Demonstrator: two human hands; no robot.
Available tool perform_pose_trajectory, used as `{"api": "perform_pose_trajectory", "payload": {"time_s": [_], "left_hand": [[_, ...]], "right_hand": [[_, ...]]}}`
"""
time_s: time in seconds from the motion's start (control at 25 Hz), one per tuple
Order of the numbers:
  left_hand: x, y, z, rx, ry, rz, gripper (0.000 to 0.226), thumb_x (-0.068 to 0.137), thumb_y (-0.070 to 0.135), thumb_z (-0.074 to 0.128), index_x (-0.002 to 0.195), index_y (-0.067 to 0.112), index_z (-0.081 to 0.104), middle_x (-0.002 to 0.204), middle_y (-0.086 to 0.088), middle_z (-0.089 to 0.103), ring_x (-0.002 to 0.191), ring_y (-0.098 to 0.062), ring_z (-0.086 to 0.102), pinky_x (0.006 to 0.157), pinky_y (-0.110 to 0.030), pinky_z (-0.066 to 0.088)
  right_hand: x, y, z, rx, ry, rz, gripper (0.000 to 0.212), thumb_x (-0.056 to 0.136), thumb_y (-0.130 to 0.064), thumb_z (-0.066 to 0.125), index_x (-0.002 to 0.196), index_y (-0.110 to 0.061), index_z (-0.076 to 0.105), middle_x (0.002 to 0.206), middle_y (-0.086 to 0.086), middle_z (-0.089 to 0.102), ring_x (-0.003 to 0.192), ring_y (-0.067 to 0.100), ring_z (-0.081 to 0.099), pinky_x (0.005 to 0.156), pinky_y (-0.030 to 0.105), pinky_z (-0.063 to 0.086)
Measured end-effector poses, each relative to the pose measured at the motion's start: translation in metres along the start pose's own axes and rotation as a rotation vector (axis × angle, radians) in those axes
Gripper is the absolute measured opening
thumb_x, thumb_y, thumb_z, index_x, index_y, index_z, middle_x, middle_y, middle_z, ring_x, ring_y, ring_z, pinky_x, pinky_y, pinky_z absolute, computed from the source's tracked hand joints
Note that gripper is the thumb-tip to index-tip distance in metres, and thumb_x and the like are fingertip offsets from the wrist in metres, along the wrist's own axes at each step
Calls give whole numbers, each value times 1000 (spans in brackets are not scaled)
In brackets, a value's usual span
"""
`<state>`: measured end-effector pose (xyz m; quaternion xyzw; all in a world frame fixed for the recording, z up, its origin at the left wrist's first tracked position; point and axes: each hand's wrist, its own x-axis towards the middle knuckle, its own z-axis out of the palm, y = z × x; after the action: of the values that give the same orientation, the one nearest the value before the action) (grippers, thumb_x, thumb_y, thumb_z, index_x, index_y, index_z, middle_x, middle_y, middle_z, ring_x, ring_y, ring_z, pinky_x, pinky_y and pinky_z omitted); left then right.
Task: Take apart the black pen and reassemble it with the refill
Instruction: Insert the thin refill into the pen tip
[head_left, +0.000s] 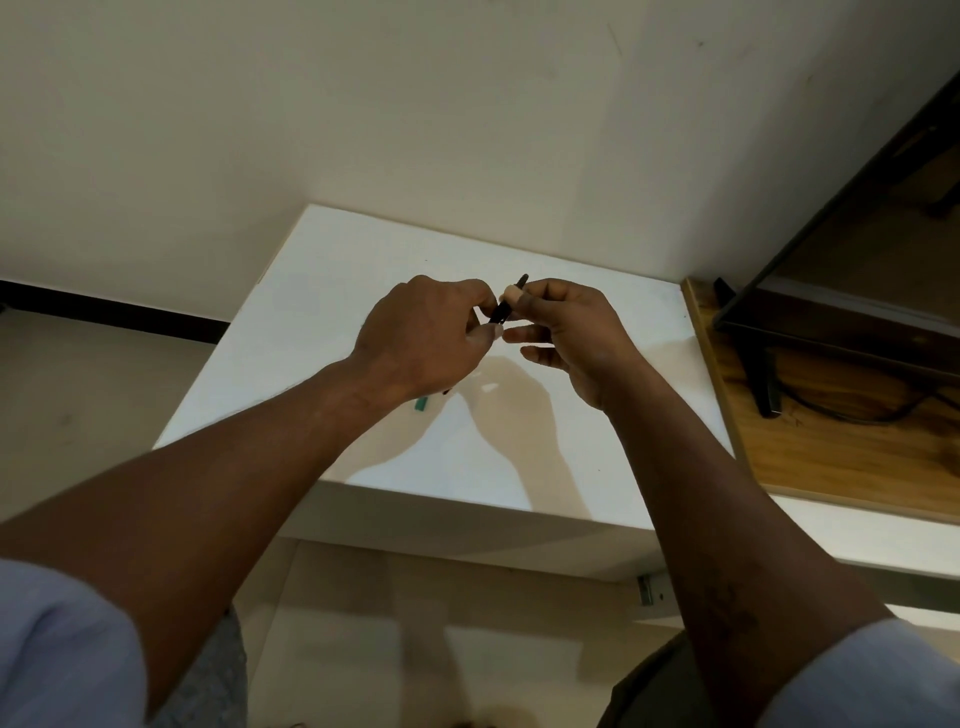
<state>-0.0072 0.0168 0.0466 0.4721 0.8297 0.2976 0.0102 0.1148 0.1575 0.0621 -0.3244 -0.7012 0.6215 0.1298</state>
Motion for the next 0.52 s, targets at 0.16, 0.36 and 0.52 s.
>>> {"api": "perform_pose_trajectory", "payload": {"time_s": [0.16,0.36,0.52], "left_hand": [[-6,4,0,-8,-55,-2,32,92,60,58,105,34,72,85,10,78,76,-14,70,71,-33,57],[-20,8,-3,-21,-94,19,33,91,62,57,100,34,73,85,12,76,68,-8,66,66,-31,55],[-36,23,-10,-178,-93,-27,23,91,53,66,93,32,74,78,15,75,59,-1,62,60,-27,49]], "right_hand": [[-2,-4,3,173,109,10,24,101,-38,68,103,-15,68,102,-1,83,89,14,80,78,33,54],[-15,-2,6,367,194,44,23,107,-35,60,105,-13,62,100,3,84,86,18,81,70,28,58],[-35,-5,12,431,239,53,24,110,-32,55,111,-12,67,97,2,84,85,20,82,71,31,59]]}}
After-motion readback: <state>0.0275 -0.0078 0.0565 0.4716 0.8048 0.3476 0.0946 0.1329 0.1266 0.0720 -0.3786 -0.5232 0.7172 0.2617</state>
